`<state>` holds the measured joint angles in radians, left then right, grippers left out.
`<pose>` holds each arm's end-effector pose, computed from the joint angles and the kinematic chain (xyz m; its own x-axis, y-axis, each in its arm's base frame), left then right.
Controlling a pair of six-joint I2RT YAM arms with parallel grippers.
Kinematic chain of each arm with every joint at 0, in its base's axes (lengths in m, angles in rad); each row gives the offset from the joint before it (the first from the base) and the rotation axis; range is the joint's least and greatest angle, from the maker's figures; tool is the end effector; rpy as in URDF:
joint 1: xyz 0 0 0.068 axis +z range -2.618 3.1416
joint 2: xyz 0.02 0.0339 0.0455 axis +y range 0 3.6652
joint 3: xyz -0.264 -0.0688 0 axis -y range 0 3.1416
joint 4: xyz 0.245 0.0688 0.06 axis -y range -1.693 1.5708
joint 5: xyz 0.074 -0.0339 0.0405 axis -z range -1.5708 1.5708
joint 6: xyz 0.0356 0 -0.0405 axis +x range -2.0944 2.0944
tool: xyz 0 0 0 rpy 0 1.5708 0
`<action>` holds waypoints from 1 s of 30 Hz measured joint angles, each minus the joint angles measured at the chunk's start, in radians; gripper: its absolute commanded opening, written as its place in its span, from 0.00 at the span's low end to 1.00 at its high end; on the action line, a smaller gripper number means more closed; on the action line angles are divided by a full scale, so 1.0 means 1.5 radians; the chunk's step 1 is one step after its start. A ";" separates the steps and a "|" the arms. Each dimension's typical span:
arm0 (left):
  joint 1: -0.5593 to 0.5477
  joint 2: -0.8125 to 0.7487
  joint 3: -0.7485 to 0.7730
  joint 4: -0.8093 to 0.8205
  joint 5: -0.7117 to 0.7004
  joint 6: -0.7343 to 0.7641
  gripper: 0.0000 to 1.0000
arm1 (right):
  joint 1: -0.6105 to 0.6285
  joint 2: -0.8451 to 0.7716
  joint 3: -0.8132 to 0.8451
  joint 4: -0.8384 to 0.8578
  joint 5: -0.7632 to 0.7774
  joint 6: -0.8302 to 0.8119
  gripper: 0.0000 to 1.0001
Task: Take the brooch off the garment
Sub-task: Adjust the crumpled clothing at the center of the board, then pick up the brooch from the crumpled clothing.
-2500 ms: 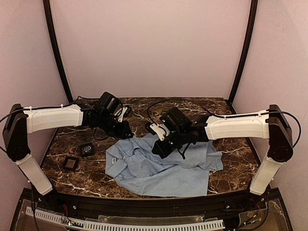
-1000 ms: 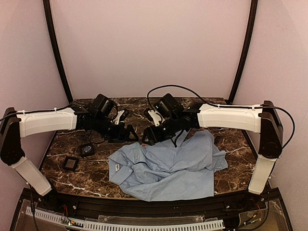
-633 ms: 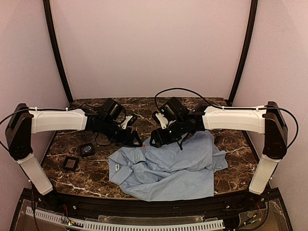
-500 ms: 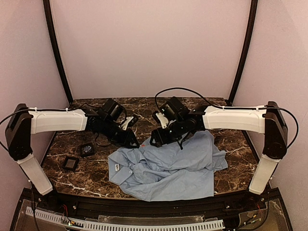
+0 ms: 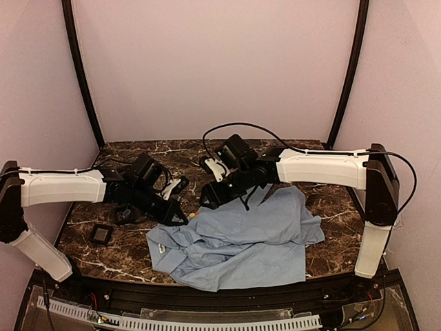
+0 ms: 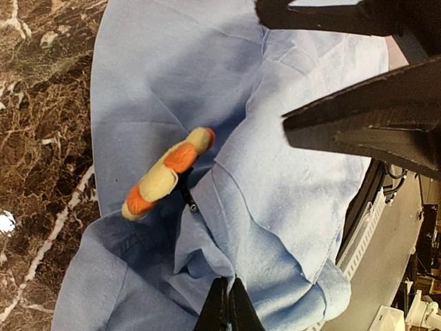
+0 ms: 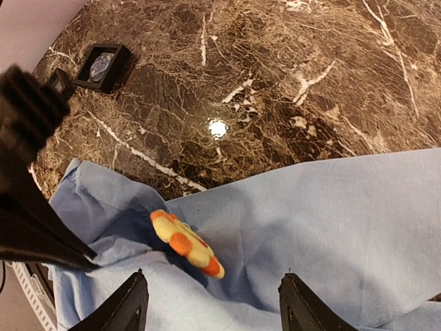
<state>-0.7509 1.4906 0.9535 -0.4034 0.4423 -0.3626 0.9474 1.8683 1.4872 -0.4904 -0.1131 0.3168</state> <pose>0.2108 -0.2176 0.2171 -0.8363 0.3420 -0.4284 0.5395 0.6523 -0.5324 0.2405 0.3413 0.2468 -0.6891 -0.4281 -0.5847 -0.6677 0.6887 0.2826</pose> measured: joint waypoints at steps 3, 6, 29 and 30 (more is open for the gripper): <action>-0.013 0.001 -0.006 0.001 0.002 0.005 0.01 | 0.006 0.034 0.031 0.008 -0.013 -0.001 0.64; -0.022 0.001 -0.013 0.010 0.003 0.011 0.01 | 0.009 0.067 0.056 0.014 -0.028 -0.001 0.63; -0.039 0.006 -0.073 0.071 0.007 -0.028 0.01 | 0.025 0.132 0.038 0.059 -0.115 -0.036 0.50; -0.039 0.006 -0.073 0.071 0.007 -0.030 0.01 | 0.026 0.134 0.036 0.061 -0.114 -0.036 0.47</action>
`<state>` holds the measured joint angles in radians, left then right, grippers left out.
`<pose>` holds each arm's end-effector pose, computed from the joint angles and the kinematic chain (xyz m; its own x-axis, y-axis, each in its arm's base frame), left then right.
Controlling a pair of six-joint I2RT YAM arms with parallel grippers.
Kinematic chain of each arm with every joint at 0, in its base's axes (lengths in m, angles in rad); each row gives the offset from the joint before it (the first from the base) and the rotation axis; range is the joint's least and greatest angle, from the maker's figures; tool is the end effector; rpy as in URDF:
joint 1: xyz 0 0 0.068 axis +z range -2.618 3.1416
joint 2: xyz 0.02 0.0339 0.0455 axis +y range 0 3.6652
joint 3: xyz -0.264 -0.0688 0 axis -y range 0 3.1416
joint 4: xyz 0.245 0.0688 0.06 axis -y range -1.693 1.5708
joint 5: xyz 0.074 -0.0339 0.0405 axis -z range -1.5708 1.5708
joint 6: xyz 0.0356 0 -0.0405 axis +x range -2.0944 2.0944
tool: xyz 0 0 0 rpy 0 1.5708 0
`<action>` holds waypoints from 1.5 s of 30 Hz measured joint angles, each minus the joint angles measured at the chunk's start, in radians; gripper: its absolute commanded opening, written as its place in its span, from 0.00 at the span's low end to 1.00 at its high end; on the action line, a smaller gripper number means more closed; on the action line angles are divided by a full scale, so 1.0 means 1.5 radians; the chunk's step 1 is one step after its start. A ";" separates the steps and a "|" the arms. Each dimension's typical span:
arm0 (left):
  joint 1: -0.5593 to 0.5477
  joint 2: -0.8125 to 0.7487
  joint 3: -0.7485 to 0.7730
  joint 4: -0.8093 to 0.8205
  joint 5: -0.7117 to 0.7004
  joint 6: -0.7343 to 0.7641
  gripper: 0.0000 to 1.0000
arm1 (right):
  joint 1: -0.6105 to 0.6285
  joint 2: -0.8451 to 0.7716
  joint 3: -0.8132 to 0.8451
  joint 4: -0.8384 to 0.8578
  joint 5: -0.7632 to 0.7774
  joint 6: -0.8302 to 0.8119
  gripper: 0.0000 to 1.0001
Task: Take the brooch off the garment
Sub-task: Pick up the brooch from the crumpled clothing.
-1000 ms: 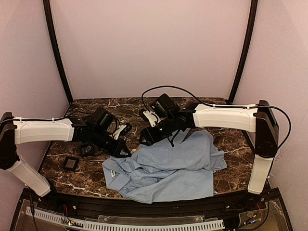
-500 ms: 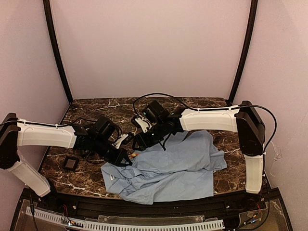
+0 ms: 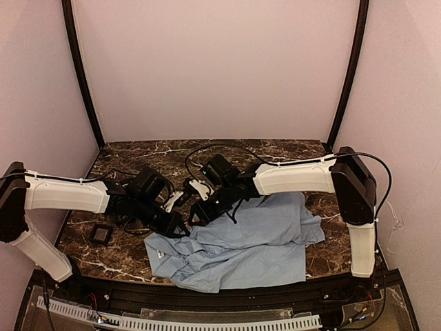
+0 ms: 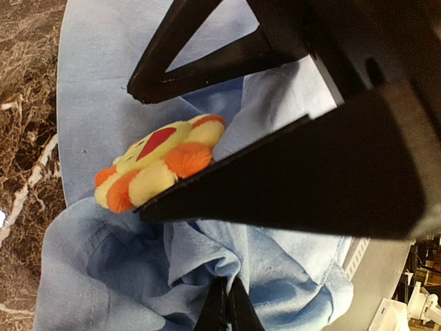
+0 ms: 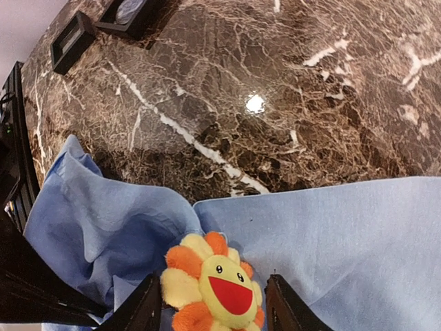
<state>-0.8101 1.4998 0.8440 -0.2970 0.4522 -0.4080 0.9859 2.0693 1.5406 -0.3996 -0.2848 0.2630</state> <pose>0.1911 -0.2233 0.1886 -0.8436 0.3686 -0.3905 0.5353 0.6351 -0.5568 0.2417 0.3831 0.1870 -0.6590 -0.5433 -0.5201 -0.7475 0.5497 0.3730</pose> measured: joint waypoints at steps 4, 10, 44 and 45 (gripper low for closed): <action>0.000 0.000 0.000 0.001 -0.001 -0.005 0.01 | 0.001 0.007 -0.001 0.003 0.003 -0.002 0.36; 0.000 0.000 0.000 0.004 -0.002 -0.012 0.01 | 0.002 0.014 -0.002 0.007 0.013 0.008 0.03; 0.107 -0.134 0.220 -0.068 -0.077 -0.058 0.90 | -0.056 -0.298 -0.195 0.280 0.098 0.125 0.00; 0.107 -0.124 0.227 -0.065 -0.071 -0.059 0.91 | -0.056 -0.302 -0.192 0.282 0.099 0.126 0.00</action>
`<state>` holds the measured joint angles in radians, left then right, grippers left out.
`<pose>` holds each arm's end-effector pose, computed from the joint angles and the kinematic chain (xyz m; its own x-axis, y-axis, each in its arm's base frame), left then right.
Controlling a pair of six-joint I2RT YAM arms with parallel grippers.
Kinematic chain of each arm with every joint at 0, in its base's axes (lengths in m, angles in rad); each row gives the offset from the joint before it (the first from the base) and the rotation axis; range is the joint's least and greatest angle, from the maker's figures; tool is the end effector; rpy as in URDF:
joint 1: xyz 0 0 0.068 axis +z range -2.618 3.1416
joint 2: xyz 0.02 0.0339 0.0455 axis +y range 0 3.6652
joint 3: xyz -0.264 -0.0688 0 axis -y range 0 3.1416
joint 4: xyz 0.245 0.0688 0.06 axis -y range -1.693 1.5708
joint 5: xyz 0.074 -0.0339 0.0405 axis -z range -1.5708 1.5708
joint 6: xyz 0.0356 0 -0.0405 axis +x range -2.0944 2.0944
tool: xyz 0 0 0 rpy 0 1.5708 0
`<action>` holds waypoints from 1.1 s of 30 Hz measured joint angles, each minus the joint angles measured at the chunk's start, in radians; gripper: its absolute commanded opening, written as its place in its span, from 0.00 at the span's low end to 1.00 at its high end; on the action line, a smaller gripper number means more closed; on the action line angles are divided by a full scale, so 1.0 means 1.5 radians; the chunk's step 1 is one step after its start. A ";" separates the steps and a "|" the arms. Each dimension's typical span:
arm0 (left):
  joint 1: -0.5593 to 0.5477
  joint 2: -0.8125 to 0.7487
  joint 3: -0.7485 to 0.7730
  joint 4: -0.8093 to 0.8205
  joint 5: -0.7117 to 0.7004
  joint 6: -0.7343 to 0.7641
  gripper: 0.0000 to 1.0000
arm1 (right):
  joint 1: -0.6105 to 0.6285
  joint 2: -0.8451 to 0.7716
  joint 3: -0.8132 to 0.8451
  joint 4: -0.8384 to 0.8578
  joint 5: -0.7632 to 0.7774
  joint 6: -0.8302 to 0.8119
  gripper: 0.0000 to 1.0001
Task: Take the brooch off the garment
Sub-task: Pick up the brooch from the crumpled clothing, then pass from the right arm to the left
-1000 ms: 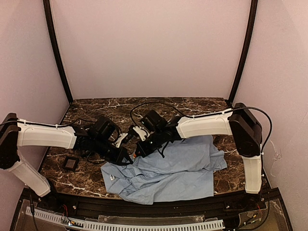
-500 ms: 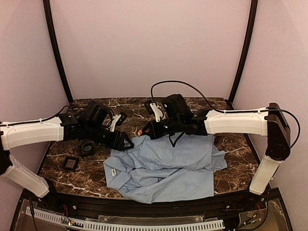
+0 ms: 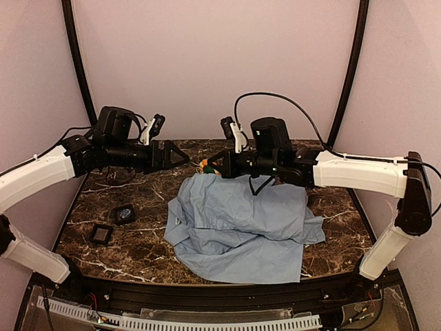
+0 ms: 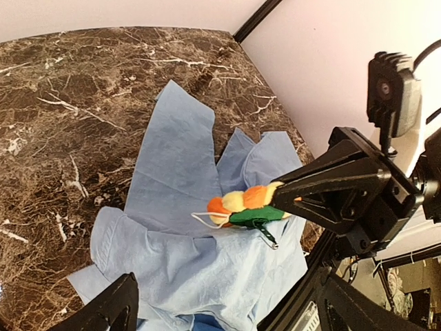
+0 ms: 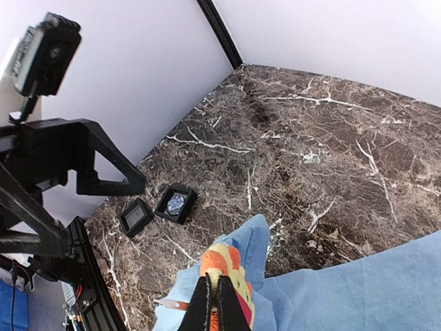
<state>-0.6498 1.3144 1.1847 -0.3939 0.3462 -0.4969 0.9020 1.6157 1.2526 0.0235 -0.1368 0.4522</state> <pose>0.2290 -0.1892 0.3429 -0.7328 -0.0063 -0.6804 0.5162 0.6463 -0.5620 0.2350 0.3052 0.3099 -0.5602 -0.0108 -0.8283 -0.6806 0.5760 0.4529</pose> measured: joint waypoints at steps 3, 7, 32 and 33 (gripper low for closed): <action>0.000 0.032 0.021 0.005 0.017 -0.003 0.91 | 0.000 -0.004 0.017 0.001 0.001 0.006 0.00; 0.000 0.057 0.038 0.010 0.035 -0.003 0.89 | 0.000 -0.004 0.032 0.004 0.002 0.014 0.00; 0.009 0.055 0.025 0.038 0.091 0.019 0.75 | -0.064 0.029 0.026 0.060 -0.252 0.135 0.00; 0.009 0.054 0.023 0.038 0.093 0.018 0.75 | -0.065 0.029 0.023 0.061 -0.257 0.136 0.00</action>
<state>-0.6369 1.3949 1.2198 -0.3363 0.4858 -0.4698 0.8040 1.6588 1.2873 0.1143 -0.5224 0.6567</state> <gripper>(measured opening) 0.751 0.008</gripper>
